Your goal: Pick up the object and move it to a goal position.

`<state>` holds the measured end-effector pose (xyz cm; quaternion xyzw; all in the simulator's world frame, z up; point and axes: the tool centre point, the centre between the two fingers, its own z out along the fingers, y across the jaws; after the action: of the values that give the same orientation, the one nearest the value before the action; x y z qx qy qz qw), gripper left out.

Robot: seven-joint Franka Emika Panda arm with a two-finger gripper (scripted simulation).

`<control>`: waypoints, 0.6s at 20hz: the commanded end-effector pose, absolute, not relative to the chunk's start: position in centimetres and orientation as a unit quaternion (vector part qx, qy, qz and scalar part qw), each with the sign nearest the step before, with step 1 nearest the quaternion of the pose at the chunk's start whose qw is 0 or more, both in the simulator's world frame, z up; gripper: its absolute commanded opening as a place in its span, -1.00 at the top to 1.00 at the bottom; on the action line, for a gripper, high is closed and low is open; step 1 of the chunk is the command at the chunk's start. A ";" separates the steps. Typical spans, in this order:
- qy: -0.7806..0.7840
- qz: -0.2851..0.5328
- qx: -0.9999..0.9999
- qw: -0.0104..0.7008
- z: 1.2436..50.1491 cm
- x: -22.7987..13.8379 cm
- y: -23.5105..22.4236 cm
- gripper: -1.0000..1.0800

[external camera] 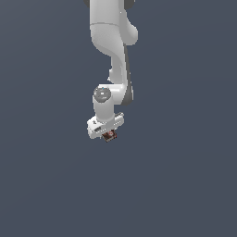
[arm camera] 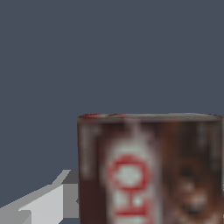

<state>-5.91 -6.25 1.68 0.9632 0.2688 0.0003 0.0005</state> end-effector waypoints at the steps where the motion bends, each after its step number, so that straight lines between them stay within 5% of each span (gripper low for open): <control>1: 0.269 0.000 0.963 0.000 1.7 -5.9 -6.2 1.00; 12: 0.269 0.000 0.963 0.000 3.0 -3.9 -9.9 1.00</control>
<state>-4.33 -9.16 2.73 0.9631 0.2693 0.0002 0.0001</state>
